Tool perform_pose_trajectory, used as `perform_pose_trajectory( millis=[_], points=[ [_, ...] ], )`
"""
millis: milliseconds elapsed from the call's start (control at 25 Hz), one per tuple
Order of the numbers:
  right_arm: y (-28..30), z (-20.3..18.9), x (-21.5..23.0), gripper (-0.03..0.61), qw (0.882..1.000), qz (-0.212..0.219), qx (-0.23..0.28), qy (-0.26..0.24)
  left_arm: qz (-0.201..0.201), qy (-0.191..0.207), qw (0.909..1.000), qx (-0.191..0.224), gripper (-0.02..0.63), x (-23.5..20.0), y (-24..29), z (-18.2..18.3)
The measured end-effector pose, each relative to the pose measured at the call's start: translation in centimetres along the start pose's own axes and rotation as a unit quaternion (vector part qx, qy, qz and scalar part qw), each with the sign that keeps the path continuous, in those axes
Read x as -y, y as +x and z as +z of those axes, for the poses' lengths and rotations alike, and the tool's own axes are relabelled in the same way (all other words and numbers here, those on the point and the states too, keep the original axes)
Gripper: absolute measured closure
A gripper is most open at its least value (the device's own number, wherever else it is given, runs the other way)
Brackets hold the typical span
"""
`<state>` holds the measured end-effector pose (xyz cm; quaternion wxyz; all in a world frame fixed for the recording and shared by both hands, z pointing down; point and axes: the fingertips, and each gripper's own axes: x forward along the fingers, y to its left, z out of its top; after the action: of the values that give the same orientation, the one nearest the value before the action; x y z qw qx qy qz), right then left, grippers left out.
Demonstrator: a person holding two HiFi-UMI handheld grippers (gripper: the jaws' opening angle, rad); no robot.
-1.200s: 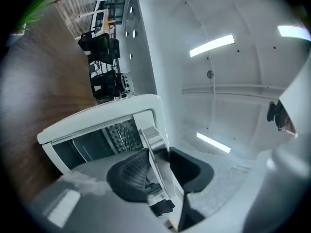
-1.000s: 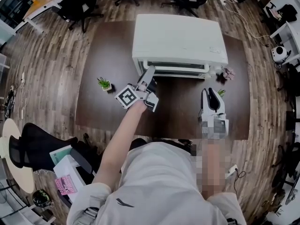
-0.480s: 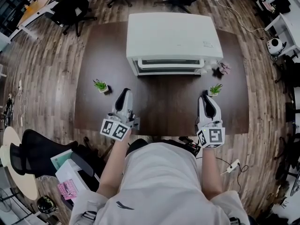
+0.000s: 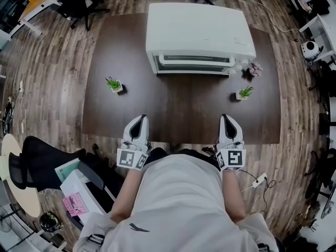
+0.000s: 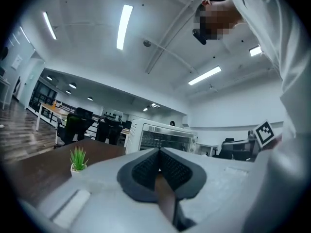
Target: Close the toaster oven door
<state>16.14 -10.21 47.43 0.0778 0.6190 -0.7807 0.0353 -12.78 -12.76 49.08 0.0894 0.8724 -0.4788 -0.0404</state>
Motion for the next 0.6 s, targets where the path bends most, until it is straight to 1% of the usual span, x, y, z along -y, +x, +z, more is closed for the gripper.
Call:
perform_pose_trajectory(
  millis=[200,400,600],
  points=[
    [-0.2,0.6,-0.6,0.580,1.000,-0.002,0.008,-0.001,-0.004,0.008,1.0000,0.001,0.615,0.1,0.2,0.3],
    [0.0,1.3,-0.9,0.580,1.000,0.001,0.018,-0.002,-0.001,0.007,0.9999,0.008,0.615,-0.2,0.7,1.0],
    [0.0,1.4,-0.8,0.580,1.000,0.004,0.019,-0.002,0.002,0.008,1.0000,0.006,0.615,-0.1,0.7,0.8]
  ],
)
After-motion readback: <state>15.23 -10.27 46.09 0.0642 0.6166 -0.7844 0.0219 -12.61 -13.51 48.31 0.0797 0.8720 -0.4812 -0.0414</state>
